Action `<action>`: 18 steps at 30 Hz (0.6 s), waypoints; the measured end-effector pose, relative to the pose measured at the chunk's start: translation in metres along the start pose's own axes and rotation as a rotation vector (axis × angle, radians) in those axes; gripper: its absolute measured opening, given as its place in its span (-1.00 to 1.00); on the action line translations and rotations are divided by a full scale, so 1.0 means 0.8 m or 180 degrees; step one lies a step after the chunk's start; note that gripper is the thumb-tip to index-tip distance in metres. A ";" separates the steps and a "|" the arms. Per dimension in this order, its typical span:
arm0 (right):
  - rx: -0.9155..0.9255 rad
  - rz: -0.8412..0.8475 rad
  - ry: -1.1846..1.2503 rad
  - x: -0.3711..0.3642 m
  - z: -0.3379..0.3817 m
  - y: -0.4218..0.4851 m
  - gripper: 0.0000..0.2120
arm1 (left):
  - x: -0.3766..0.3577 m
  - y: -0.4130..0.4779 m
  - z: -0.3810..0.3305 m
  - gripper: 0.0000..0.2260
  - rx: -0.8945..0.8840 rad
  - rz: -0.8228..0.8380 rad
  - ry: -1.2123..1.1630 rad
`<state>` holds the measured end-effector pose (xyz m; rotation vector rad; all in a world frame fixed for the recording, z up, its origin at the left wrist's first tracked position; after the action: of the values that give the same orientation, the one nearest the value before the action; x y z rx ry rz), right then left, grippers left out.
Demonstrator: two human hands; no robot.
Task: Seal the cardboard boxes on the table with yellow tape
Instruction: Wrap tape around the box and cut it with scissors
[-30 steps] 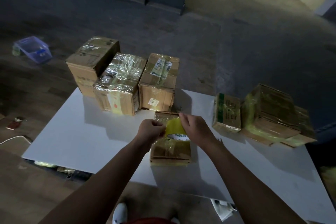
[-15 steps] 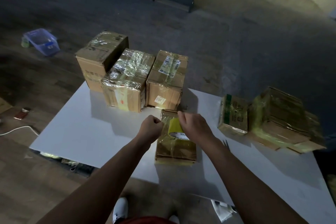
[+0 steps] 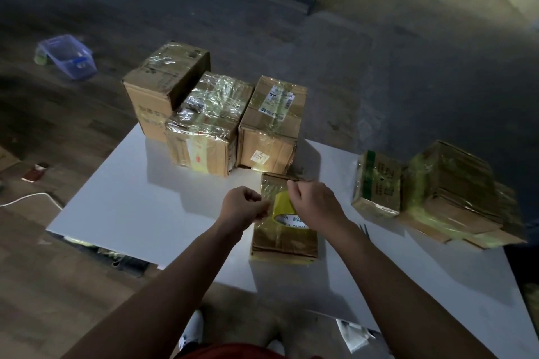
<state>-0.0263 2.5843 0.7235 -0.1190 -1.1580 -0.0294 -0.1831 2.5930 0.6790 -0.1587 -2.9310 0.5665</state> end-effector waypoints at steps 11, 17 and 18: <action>0.0052 0.0370 -0.0650 -0.017 -0.012 0.012 -0.57 | 0.017 0.024 0.036 -0.71 0.0358 0.0000 -0.0244; -0.0127 0.0658 0.0223 -0.021 -0.043 0.013 -0.59 | 0.026 0.032 0.066 -0.85 0.0565 0.0048 -0.0755; -0.0094 0.0482 0.0149 -0.020 -0.044 0.014 -0.57 | 0.025 0.032 0.069 -0.88 0.0560 0.0066 -0.0795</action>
<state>0.0003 2.5911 0.6941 -0.2307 -1.0994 0.0845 -0.2097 2.5991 0.6216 -0.1044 -3.0984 0.9041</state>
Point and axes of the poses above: each hand's wrist, its own y-axis towards the middle knuckle, its own x-axis out of the back of the hand, z = x × y, the point moved 5 cm from there along y, towards the middle knuckle, and after that the axes turned 5 degrees about -x, right-handed, at the moved point
